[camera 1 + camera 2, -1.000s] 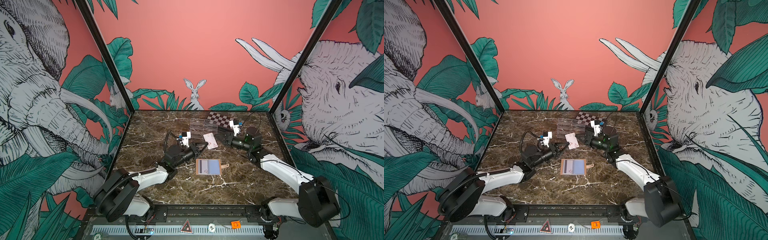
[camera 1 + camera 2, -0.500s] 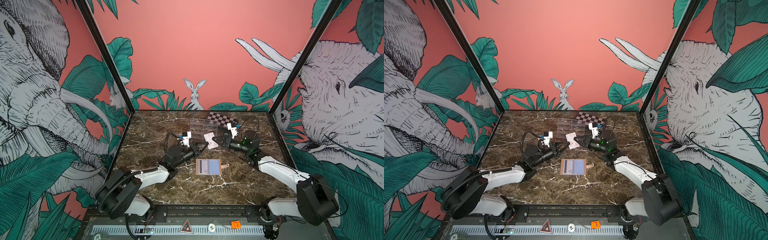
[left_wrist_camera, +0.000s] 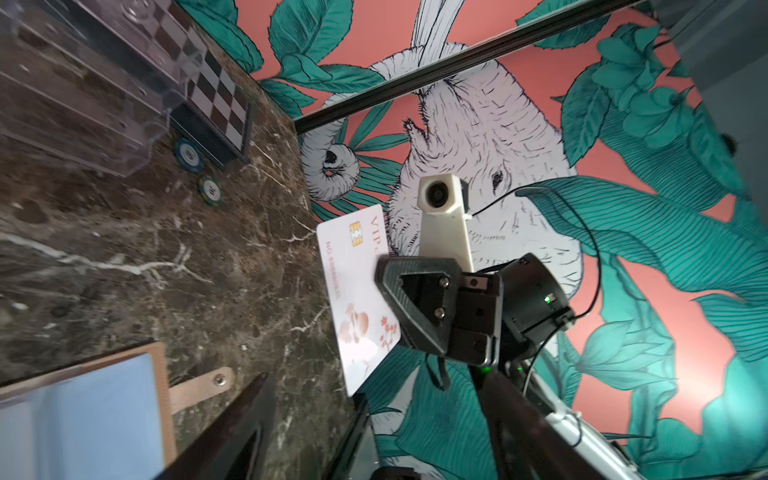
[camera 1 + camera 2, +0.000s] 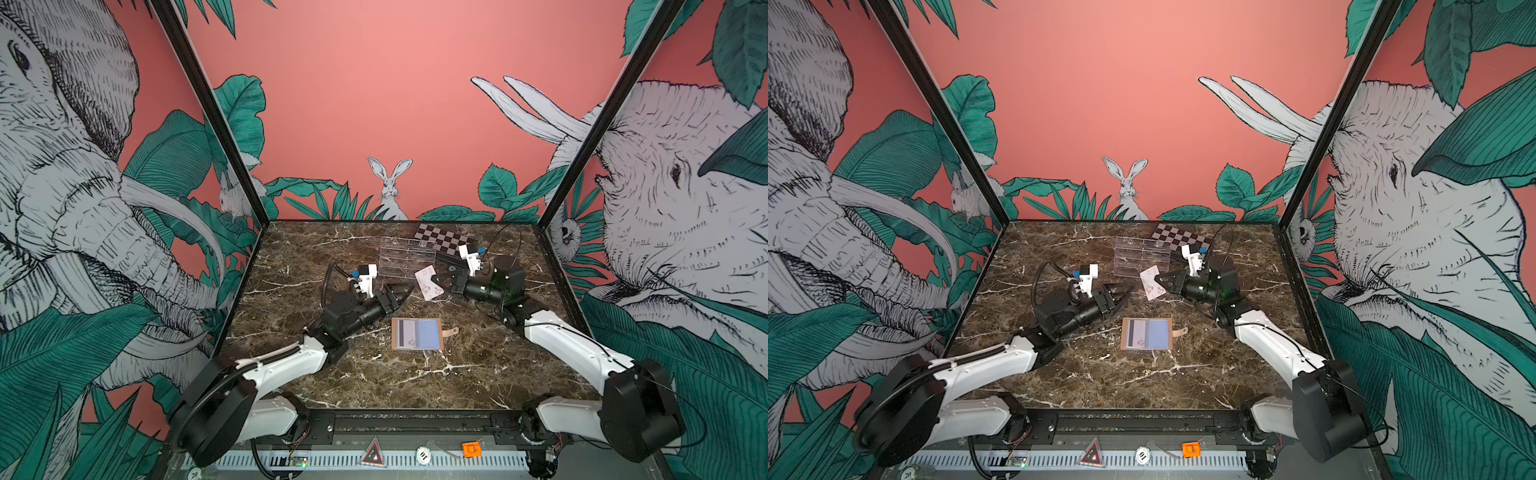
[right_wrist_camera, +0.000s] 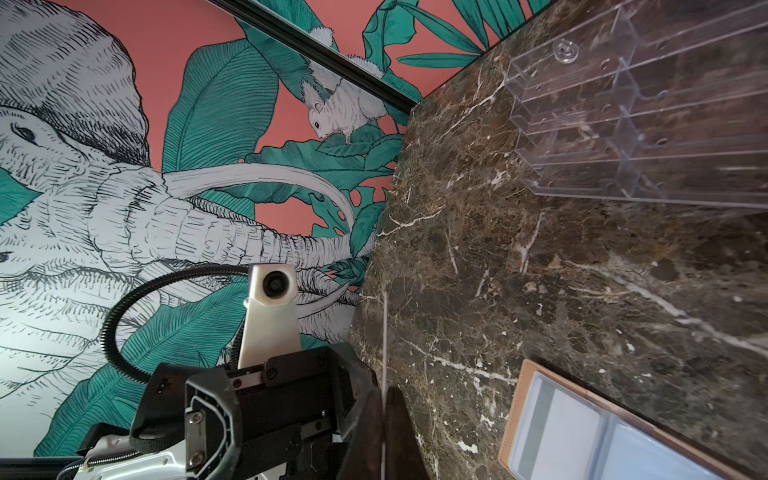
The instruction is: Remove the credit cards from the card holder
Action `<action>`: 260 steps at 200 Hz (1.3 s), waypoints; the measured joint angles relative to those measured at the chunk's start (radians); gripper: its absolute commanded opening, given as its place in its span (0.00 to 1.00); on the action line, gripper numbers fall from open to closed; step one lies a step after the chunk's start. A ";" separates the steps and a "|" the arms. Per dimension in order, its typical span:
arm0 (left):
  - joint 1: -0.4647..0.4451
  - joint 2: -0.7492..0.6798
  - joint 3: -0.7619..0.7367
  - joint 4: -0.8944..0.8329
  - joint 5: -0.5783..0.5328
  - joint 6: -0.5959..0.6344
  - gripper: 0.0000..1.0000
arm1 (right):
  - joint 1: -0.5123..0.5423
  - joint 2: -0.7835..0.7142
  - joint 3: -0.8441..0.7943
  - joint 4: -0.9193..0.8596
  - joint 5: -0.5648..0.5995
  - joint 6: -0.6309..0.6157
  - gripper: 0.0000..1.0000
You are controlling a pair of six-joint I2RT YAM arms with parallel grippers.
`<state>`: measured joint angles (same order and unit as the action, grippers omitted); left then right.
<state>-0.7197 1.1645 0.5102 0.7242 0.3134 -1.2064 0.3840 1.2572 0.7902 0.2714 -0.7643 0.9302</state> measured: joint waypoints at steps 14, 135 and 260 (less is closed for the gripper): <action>0.003 -0.093 0.033 -0.144 -0.034 0.086 0.92 | -0.016 -0.017 0.034 -0.079 0.001 -0.063 0.00; 0.003 -0.437 0.177 -0.748 -0.350 0.687 0.99 | -0.052 -0.035 0.280 -0.597 0.163 -0.756 0.00; 0.003 -0.469 0.123 -0.782 -0.358 0.861 0.99 | -0.061 0.443 0.799 -0.739 0.178 -1.489 0.00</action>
<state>-0.7162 0.6956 0.6331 -0.0574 -0.0448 -0.3458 0.3229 1.6997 1.5894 -0.4671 -0.5865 -0.5587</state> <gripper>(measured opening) 0.990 0.048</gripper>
